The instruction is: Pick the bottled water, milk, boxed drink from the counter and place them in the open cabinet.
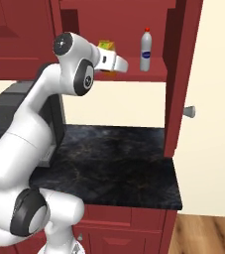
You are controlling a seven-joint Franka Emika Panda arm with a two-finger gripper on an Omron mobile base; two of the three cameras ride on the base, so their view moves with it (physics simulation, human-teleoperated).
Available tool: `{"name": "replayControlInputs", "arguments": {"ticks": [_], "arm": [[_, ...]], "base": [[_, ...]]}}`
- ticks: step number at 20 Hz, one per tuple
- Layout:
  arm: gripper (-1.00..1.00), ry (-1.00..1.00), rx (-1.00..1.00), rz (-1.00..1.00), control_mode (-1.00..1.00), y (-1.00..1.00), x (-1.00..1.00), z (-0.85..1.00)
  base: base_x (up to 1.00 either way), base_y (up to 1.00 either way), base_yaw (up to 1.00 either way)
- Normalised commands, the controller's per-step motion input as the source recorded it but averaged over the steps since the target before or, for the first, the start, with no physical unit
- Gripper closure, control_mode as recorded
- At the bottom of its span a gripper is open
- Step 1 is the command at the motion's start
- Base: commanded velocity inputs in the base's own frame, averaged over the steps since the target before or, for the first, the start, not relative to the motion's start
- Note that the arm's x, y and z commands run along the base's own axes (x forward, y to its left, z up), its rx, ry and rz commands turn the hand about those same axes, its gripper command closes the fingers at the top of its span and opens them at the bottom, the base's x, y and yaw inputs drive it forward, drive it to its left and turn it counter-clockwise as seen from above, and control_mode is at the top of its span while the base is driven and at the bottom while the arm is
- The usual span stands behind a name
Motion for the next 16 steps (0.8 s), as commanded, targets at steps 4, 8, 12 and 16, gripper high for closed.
{"name": "replayControlInputs", "arguments": {"ticks": [4, 8, 12, 16], "arm": [[1.0, 0.0, 0.0, 0.0, -1.0, 0.0, 0.35, 0.0], [1.0, 0.0, 0.0, 0.0, -1.0, -0.01, 0.31, 0.0], [1.0, 0.0, 0.0, 0.0, -1.0, -0.01, 0.35, 0.0], [1.0, 0.0, 0.0, 0.0, -1.0, -0.01, 0.39, 0.0]], "base": [[0.0, 0.0, 0.0], [0.0, 0.0, 0.0], [0.0, 0.0, 0.0], [0.0, 0.0, 0.0]]}}
